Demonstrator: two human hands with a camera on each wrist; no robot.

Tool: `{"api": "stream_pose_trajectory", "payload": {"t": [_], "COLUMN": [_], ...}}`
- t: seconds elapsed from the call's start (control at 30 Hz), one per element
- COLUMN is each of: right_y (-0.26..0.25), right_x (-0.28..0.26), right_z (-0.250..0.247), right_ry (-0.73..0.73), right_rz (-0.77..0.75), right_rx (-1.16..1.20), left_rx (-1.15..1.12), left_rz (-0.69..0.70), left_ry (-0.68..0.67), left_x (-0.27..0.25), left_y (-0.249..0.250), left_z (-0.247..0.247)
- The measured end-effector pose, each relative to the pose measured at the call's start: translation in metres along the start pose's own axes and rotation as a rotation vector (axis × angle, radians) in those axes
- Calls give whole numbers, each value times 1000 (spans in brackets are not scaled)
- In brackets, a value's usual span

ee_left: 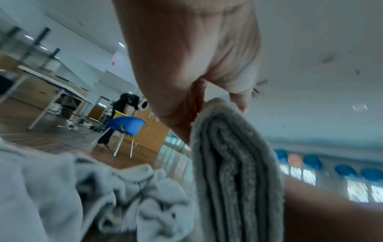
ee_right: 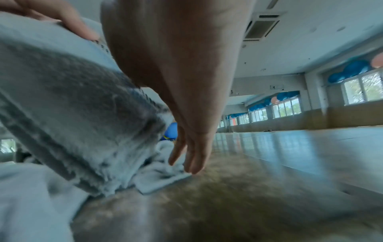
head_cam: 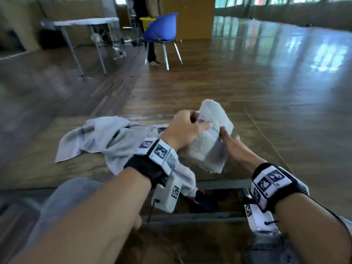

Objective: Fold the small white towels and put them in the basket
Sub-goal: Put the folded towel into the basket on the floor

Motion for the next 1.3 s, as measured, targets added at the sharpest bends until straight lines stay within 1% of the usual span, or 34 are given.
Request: {"api": "stream_pose_trajectory", "payload": {"t": [0.07, 0.13, 0.2, 0.27, 0.33, 0.4, 0.47, 0.57, 0.63, 0.7, 0.73, 0.8, 0.83, 0.87, 0.9, 0.97, 1.0, 1.07, 1.13, 1.17, 1.27, 1.3], "right_y": [-42, -86, -132, -175, -210, -238, -260, -273, -270, -252, -235, -187, -158, -129, -99, -39, -11, 41, 82, 98, 138, 147], "right_x": [-16, -34, -49, -70, -94, -120, -148, -186, -210, -231, -242, -256, -261, -265, -265, -260, -256, -248, -241, -239, -244, -245], "right_z": [19, 41, 71, 100, 140, 187, 237, 322, 383, 445, 476, 534, 559, 581, 598, 623, 631, 642, 647, 648, 649, 651], "right_ry": [-60, -120, -197, -244, -342, -452, -519, -612, -635, -675, -715, -825, -875, -912, -937, -972, -993, -1030, -1027, -1024, -1067, -1091], "right_rz": [-76, -168, -275, -365, -413, -472, -556, -636, -711, -772, -780, -723, -683, -642, -584, -462, -406, -327, -282, -260, -120, -83], "right_rx": [53, 142, 232, 240, 213, 147, 66, -38, -144, -268, -337, -472, -544, -611, -677, -777, -818, -879, -890, -878, -806, -795], "left_rx": [-27, -57, -150, -212, -222, -241, -265, -336, -371, -391, -368, -264, -205, -150, -102, -30, -39, -154, -229, -226, -115, -77], "left_rz": [-2, -10, -32, -73, -133, -198, -255, -328, -401, -495, -565, -731, -805, -858, -903, -1036, -1114, -1223, -1308, -1344, -1477, -1500], "left_ry": [56, 145, 243, 345, 454, 534, 616, 755, 843, 911, 954, 1046, 1065, 1036, 977, 819, 735, 610, 587, 576, 563, 554], "left_x": [-12, -29, -51, -76, -107, -142, -178, -236, -276, -315, -335, -379, -399, -414, -425, -444, -451, -457, -462, -463, -470, -472], "left_y": [15, 23, 20, 4, -23, -55, -89, -151, -202, -256, -285, -341, -366, -391, -413, -455, -474, -507, -528, -535, -560, -567], "left_z": [-57, -115, -172, -225, -274, -316, -353, -397, -417, -426, -428, -427, -421, -410, -395, -358, -338, -299, -275, -269, -261, -260]}}
Point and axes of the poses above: each hand's wrist, its own x-axis towards the middle knuckle, its own z-axis out of the palm, y = z × x, the point moved 9 cm from there along x, towards the middle knuckle, and after that the axes turned 7 degrees about y, right-handed, at the moved point
